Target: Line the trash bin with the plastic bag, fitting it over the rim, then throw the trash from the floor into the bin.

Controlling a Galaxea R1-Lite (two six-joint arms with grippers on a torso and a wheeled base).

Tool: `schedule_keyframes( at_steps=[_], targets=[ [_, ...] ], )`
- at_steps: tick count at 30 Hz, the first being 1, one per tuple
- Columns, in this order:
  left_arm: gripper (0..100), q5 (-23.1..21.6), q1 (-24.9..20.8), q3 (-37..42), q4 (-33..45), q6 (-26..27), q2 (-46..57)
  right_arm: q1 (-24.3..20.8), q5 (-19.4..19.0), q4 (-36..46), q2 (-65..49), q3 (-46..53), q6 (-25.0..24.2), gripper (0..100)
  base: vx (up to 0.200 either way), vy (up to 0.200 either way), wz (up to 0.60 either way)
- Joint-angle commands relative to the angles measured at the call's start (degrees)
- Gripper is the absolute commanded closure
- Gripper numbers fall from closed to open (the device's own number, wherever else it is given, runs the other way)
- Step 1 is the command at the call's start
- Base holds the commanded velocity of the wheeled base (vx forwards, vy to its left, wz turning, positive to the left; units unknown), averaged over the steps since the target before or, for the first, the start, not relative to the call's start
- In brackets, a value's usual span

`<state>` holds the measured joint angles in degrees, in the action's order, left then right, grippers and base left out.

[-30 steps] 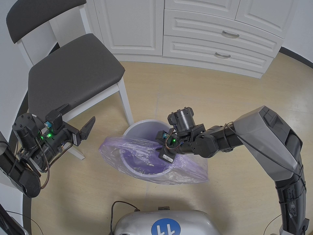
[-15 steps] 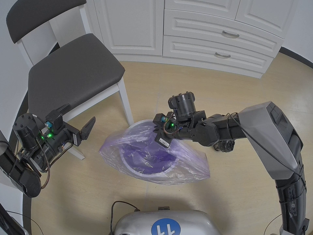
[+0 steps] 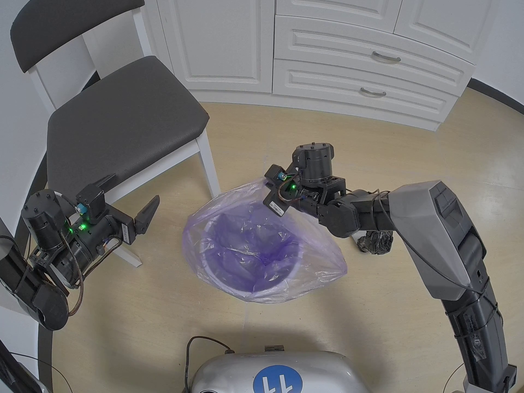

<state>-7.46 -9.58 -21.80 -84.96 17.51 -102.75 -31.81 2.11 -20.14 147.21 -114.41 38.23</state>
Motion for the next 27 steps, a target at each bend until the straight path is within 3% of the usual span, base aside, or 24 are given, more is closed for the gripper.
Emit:
schedule_keyframes(
  at_steps=[1,7,13,14,27],
  targets=[
    [0,-0.01,0.0,0.0,-0.03,0.07,-0.08,0.43,5.36,-14.14,4.57,-0.18,-0.17,100,0.0,0.0,0.0],
    [0,-0.01,-0.44,0.26,-0.03,1.22,-0.87,-0.01,10.28,-28.29,8.79,-0.18,1.23,100,0.0,0.0,0.0],
    [0,-0.01,-0.44,0.44,-0.12,1.83,-1.22,-0.89,10.99,-30.75,9.76,-0.18,1.67,100,0.0,0.0,0.0],
    [0,-0.01,-0.53,0.53,-0.12,1.83,-1.31,-1.33,11.07,-30.75,9.67,-0.18,1.58,0,0.0,0.0,0.0],
    [0,0.17,-0.61,0.09,-2.85,2.36,-5.09,-5.46,11.51,-29.78,-0.35,2.0,-0.09,0,0.0,0.0,0.0]
  ],
)
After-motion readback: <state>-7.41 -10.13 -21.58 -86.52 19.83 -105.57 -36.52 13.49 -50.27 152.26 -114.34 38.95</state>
